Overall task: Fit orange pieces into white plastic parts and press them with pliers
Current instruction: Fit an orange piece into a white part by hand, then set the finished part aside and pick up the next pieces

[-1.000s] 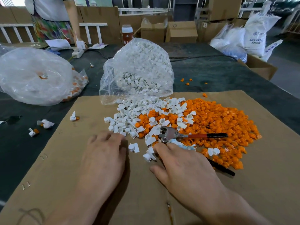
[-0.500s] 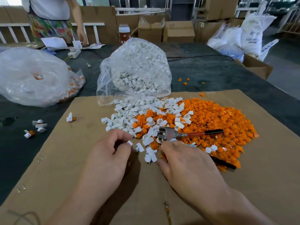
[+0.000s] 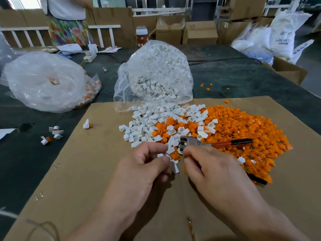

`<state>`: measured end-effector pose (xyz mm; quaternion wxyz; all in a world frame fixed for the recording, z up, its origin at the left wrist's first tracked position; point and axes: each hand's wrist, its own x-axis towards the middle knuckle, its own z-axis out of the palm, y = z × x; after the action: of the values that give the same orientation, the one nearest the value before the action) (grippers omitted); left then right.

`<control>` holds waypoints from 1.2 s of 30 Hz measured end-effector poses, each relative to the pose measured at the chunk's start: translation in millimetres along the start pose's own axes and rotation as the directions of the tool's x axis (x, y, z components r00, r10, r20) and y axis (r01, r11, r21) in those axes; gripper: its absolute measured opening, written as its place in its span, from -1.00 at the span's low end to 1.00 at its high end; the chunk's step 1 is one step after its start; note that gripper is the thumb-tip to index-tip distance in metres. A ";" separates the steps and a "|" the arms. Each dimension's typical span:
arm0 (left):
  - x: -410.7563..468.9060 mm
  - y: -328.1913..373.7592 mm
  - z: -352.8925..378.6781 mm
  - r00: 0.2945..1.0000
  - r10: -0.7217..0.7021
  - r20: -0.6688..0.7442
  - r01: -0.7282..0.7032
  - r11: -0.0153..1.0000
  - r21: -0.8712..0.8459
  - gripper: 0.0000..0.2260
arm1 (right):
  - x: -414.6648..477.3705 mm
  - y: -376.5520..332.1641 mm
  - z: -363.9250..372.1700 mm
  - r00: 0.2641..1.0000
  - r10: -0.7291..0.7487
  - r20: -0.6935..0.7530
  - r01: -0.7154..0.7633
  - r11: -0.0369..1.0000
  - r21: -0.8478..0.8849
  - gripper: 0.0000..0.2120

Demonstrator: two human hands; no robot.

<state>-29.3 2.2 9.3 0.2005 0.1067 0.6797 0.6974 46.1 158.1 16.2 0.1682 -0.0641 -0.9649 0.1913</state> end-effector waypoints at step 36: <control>-7.5 -5.2 10.0 0.972 0.236 0.011 -0.232 0.941 0.246 -0.80 | -2.5 -15.8 -11.2 0.954 -0.279 -0.113 0.285 0.957 0.044 -0.83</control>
<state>-17.6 8.1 5.6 0.0953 0.2042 0.7450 0.6278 51.4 147.0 31.3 0.2466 0.0693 -0.9477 0.1904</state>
